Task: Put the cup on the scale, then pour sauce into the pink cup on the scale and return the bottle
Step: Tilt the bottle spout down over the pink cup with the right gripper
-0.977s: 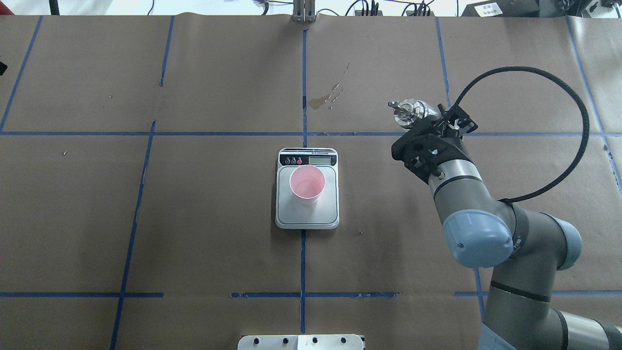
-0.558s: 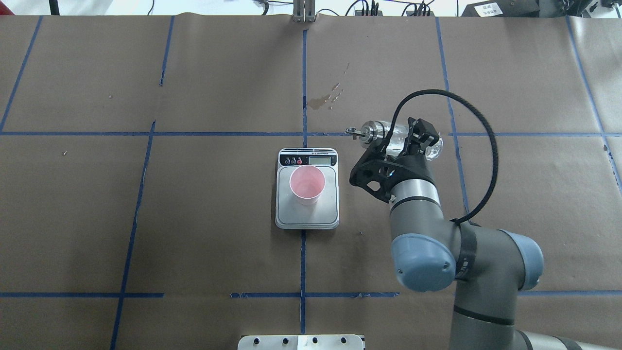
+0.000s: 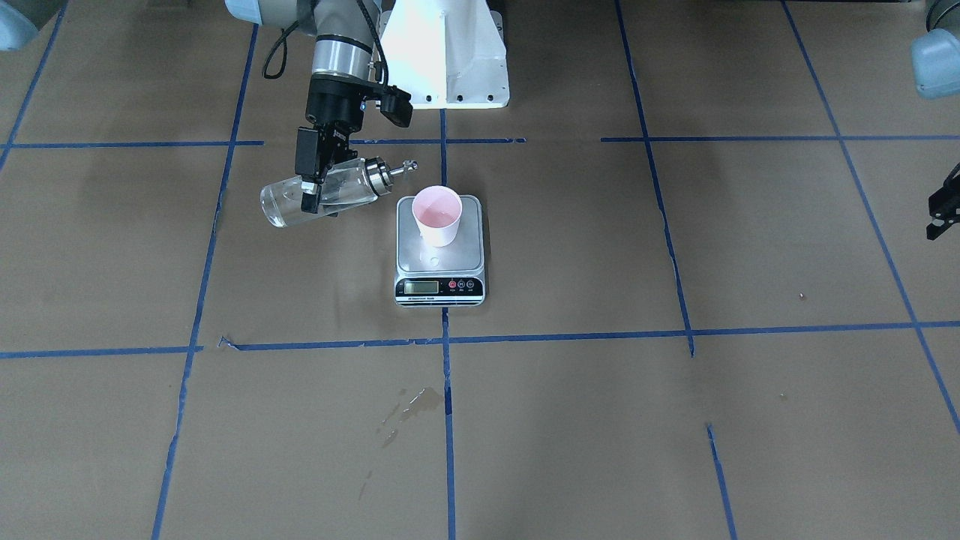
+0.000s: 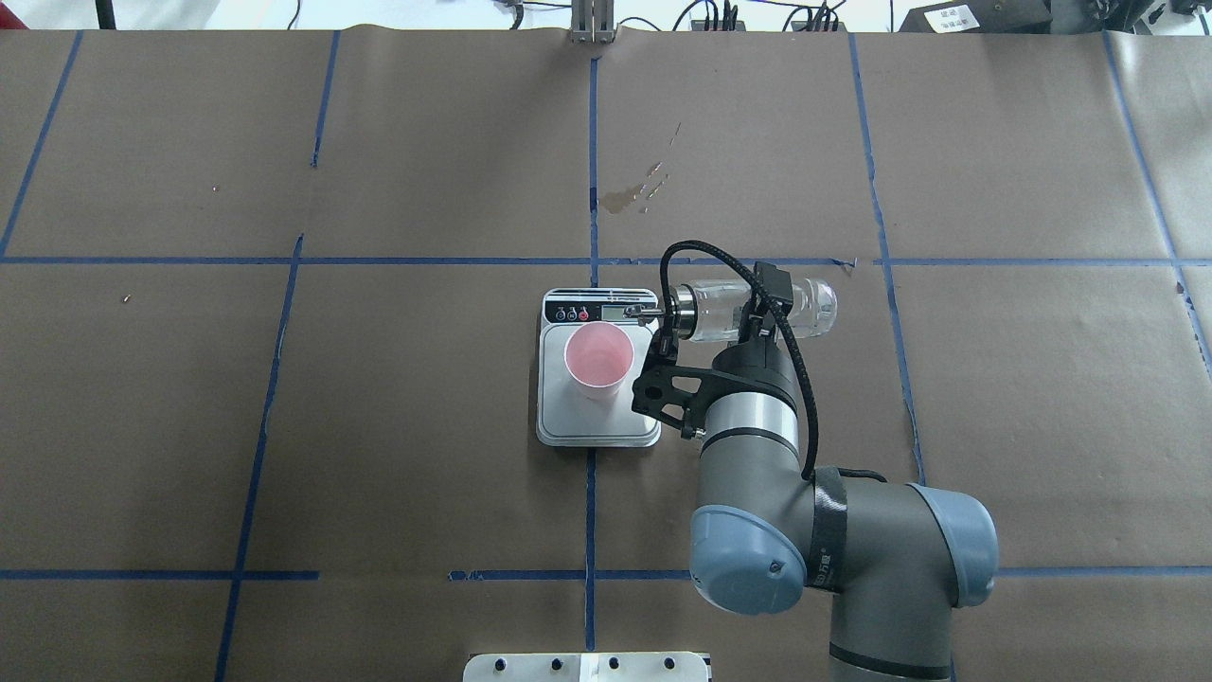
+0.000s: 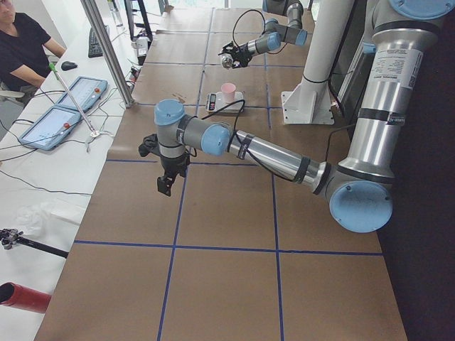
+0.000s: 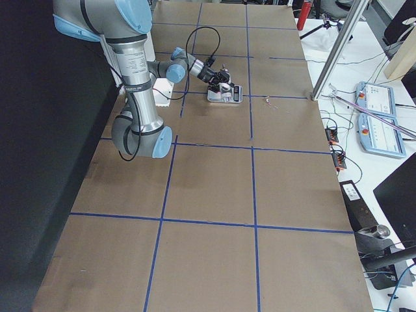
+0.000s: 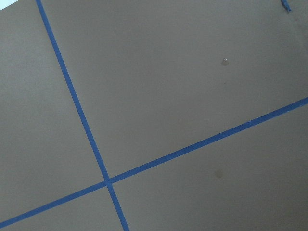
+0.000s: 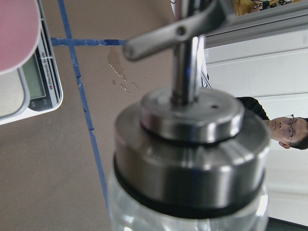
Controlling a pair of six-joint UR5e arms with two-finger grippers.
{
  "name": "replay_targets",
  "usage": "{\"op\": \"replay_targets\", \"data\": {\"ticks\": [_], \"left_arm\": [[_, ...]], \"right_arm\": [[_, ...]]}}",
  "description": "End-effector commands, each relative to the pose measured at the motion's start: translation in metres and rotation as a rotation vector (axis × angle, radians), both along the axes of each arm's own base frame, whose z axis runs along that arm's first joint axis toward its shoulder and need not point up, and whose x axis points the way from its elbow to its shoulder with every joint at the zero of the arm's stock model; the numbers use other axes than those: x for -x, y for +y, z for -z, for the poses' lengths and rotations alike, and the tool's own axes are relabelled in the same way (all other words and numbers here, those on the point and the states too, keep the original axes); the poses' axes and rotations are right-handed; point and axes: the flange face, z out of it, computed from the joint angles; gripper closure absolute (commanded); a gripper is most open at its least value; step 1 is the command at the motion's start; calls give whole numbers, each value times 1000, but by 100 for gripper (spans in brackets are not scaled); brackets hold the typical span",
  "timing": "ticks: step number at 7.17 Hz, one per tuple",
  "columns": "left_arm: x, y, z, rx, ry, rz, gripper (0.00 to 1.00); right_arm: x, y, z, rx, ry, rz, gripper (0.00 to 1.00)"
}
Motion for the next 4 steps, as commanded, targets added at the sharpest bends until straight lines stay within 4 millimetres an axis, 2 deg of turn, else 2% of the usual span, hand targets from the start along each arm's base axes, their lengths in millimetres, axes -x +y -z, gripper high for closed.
{"op": "replay_targets", "data": {"ticks": [1,4], "left_arm": [[0,0,-1,2,0,0,0],[2,-1,0,1,2,3,0]], "right_arm": [[17,-6,-15,-43,109,-26,100],[12,-17,-9,-125,308,2,100]]}}
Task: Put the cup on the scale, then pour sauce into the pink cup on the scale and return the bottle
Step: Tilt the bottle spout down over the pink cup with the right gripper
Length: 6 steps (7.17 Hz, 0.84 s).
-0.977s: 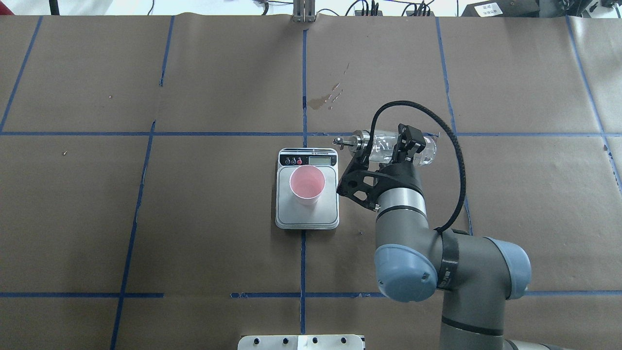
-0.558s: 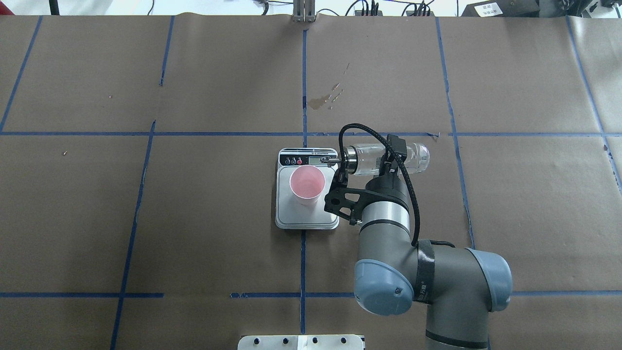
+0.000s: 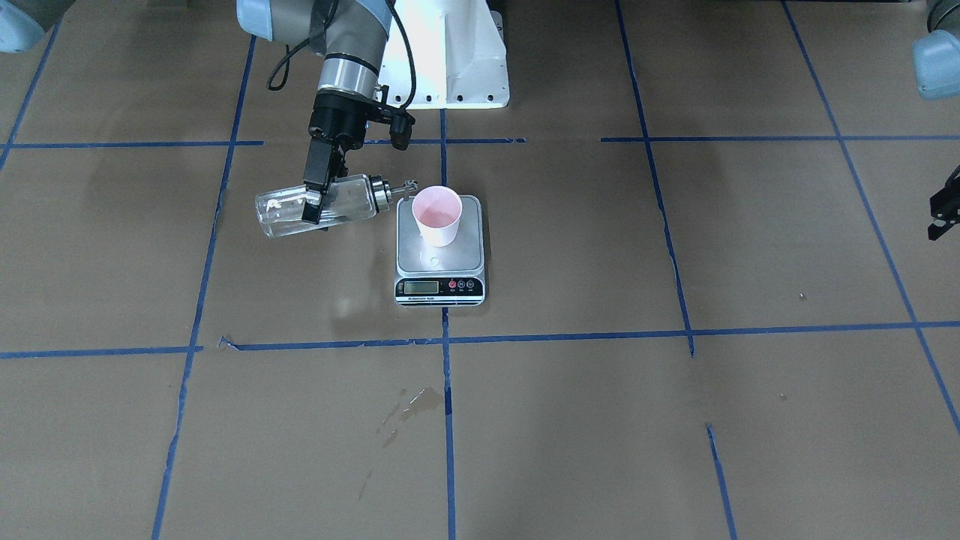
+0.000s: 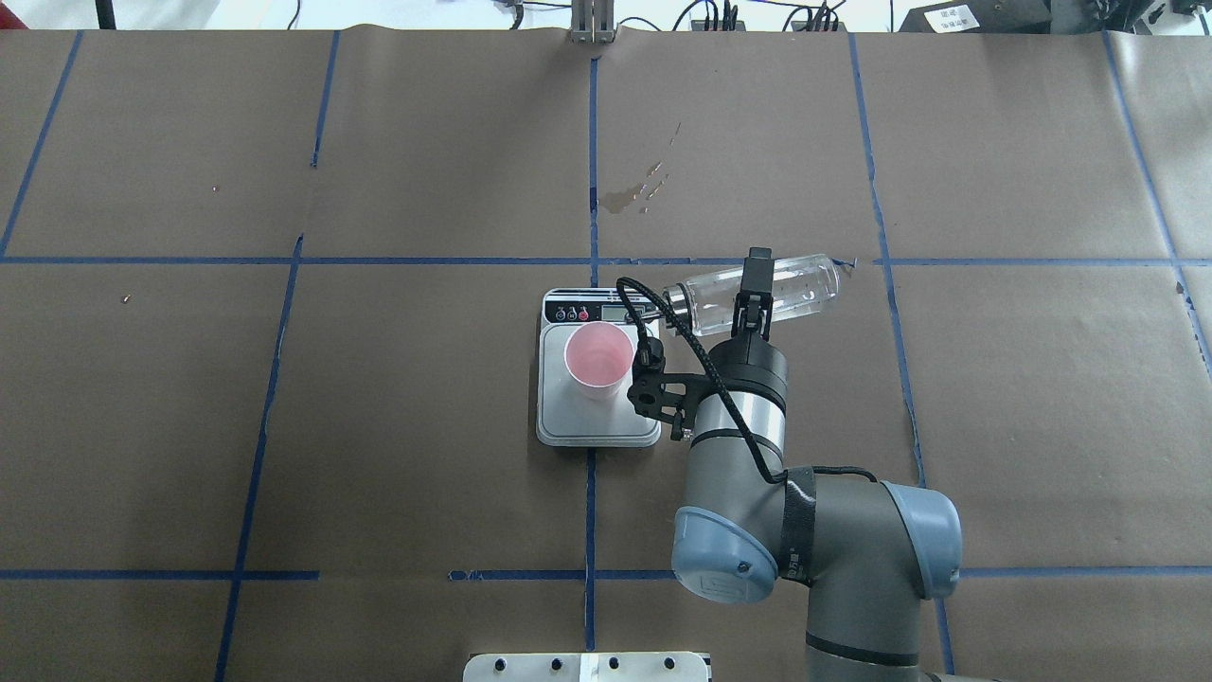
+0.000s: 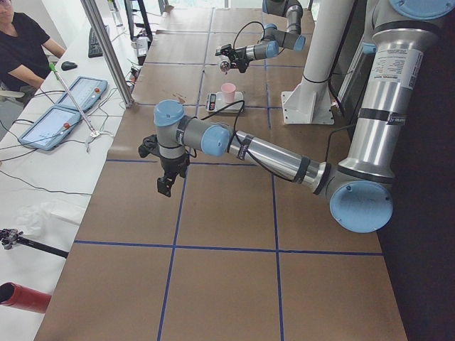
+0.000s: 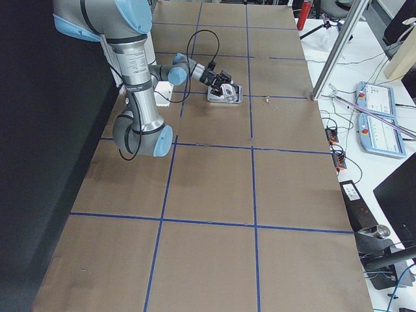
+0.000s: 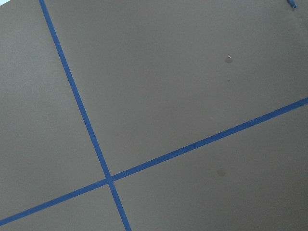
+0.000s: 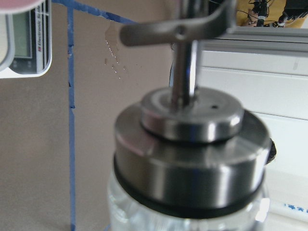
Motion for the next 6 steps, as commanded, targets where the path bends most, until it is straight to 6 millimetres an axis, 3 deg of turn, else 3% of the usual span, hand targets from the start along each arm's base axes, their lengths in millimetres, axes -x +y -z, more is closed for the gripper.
{"op": "replay_targets", "data": {"ticks": [1,2,6], "left_arm": [[3,0,-1,2,1,5,0],[3,0,-1,2,1,5,0],[11,-1,-1,4,0,19,0]], "right_arm": [[-4,-7,3,-31,134,23,100],[-6,-9,12,-70,181,2,100],[-11,-12,16,-98,293,-5,100]]}}
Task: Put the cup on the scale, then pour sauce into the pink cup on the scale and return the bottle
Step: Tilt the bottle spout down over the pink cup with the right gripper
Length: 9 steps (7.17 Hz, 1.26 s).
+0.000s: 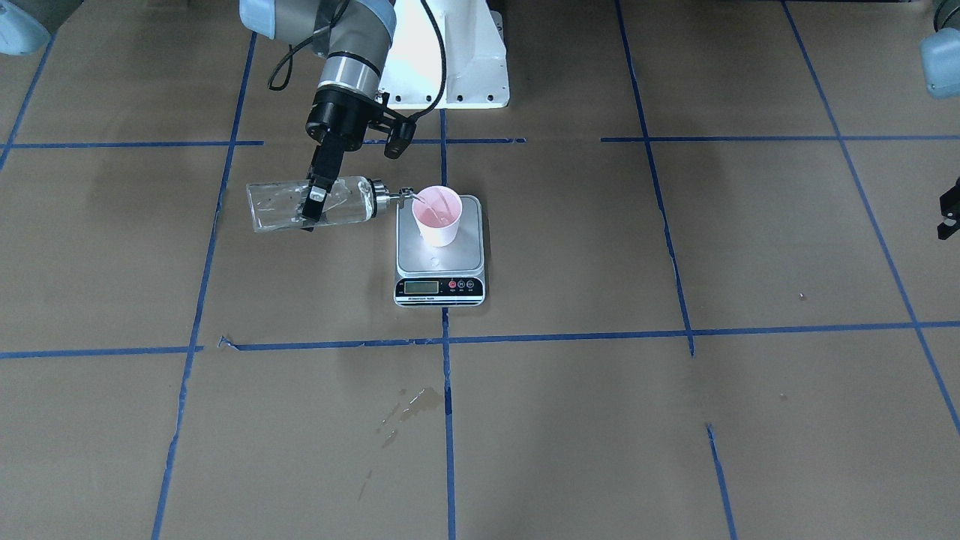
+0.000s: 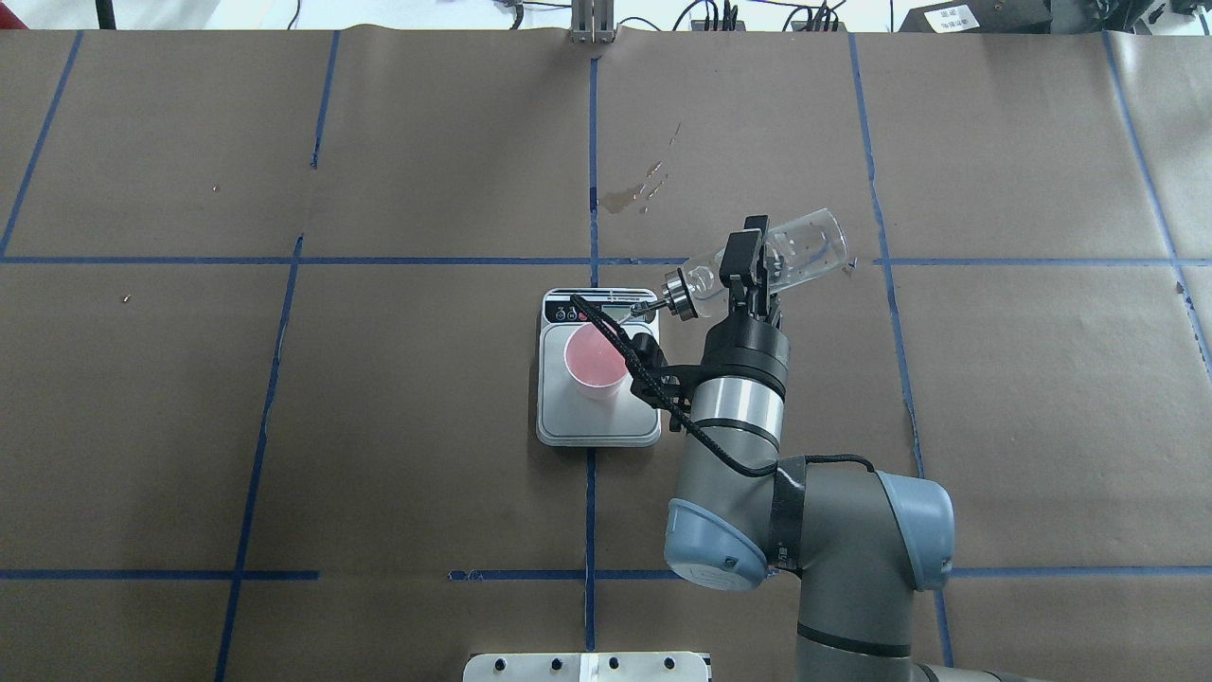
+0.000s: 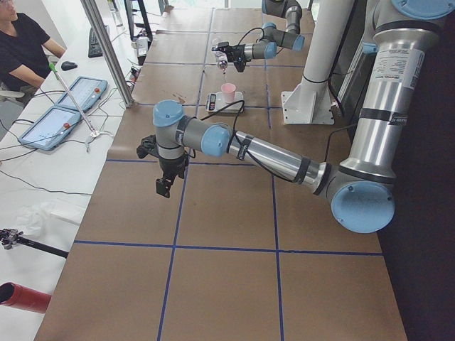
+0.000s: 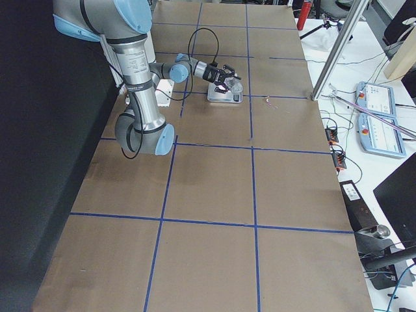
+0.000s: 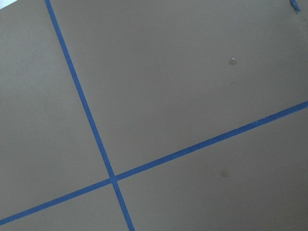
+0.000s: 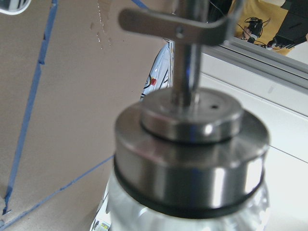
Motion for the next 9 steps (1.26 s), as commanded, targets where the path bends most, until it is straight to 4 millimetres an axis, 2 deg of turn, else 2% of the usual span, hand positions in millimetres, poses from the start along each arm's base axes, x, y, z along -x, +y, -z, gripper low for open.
{"op": "replay_targets", "data": {"ticks": [1,4,9], "left_arm": [[1,0,1,-1,0,1,0],[6,-1,2,-4,-1,12,0],[10,-4,8,-7,4,22,0]], "right_arm": [[-4,-3,4,-29,32,-12,100],[-2,1,3,-14,-38,-12,100],[10,27,-4,34,-400,-63,100]]}}
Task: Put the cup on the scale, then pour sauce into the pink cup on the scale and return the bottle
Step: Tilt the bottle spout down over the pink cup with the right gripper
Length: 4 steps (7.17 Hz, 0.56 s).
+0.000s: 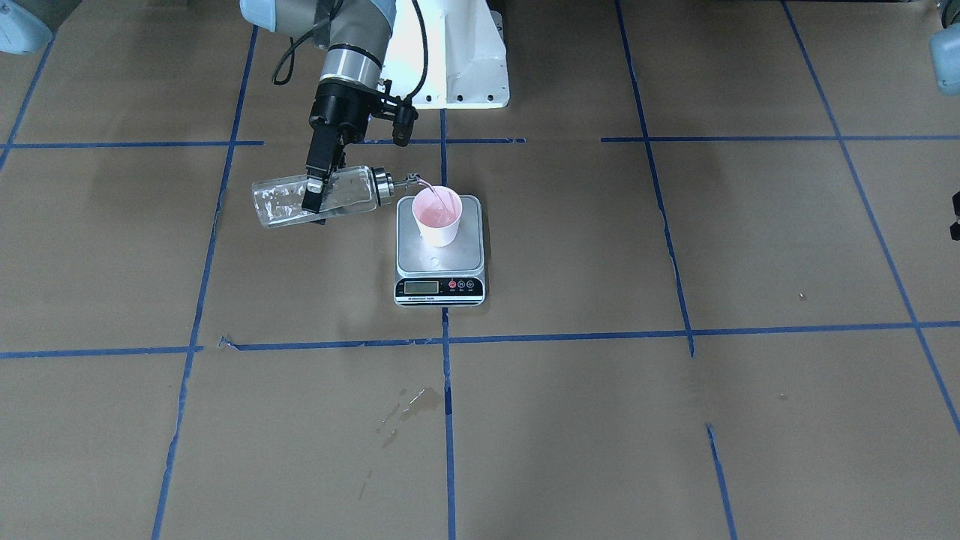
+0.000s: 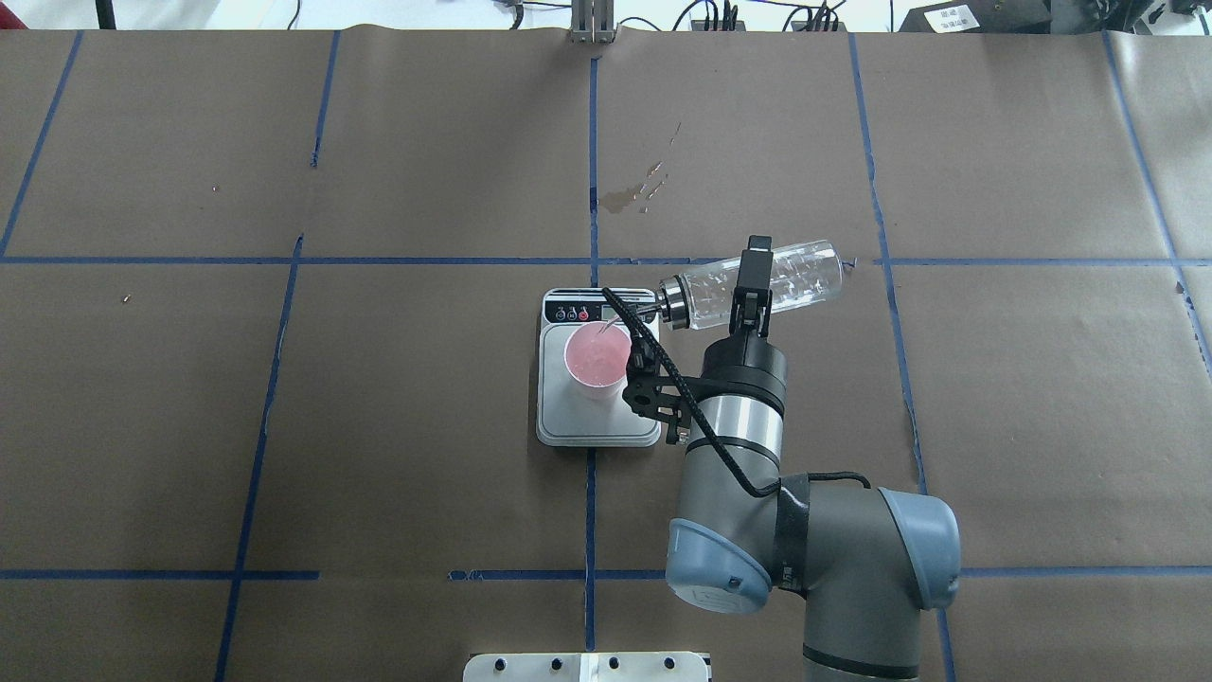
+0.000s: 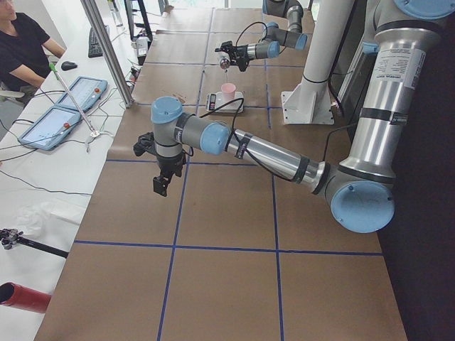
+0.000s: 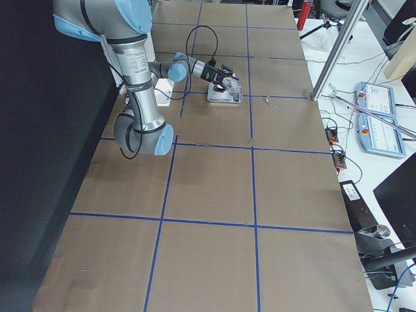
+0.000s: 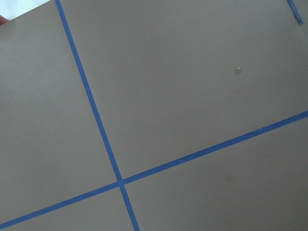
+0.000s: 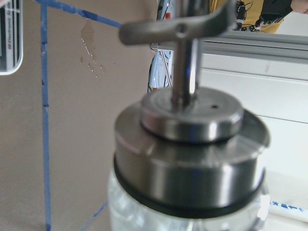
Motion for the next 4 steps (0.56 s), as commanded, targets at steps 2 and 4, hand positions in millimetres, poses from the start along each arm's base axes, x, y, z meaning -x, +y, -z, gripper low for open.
{"op": "replay_targets", "data": {"ticks": [2,4], "left_arm": [[1,-1,1,1,2,4,0],[8,-8,14,-19,4,18,0]], "right_arm": [[-3,14,-9,23,-193,-22,100],[-13,23,-19,46,-348,-43,100]]}}
